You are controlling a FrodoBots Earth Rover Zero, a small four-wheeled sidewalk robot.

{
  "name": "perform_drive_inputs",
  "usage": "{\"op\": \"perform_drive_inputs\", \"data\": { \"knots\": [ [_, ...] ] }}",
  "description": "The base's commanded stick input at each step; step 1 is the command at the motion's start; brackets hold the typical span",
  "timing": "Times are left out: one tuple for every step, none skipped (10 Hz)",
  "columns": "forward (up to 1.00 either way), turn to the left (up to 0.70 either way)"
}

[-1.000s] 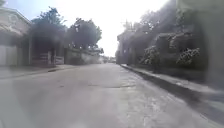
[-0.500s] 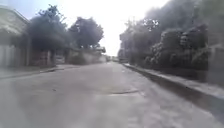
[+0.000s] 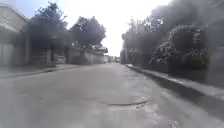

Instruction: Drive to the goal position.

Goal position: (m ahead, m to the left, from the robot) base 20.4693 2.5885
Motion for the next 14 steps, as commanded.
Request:
{"op": "perform_drive_inputs", "data": {
  "knots": [
    [1.00,0.00],
    [1.00,0.00],
    [1.00,-0.03],
    [1.00,-0.32],
    [1.00,-0.40],
    [1.00,-0.40],
    [1.00,-0.40],
    [1.00,-0.40],
    [1.00,-0.40],
    [1.00,-0.40],
    [1.00,-0.40],
    [1.00,-0.01],
    [1.00,0.00],
    [1.00,0.00]
  ]
}}
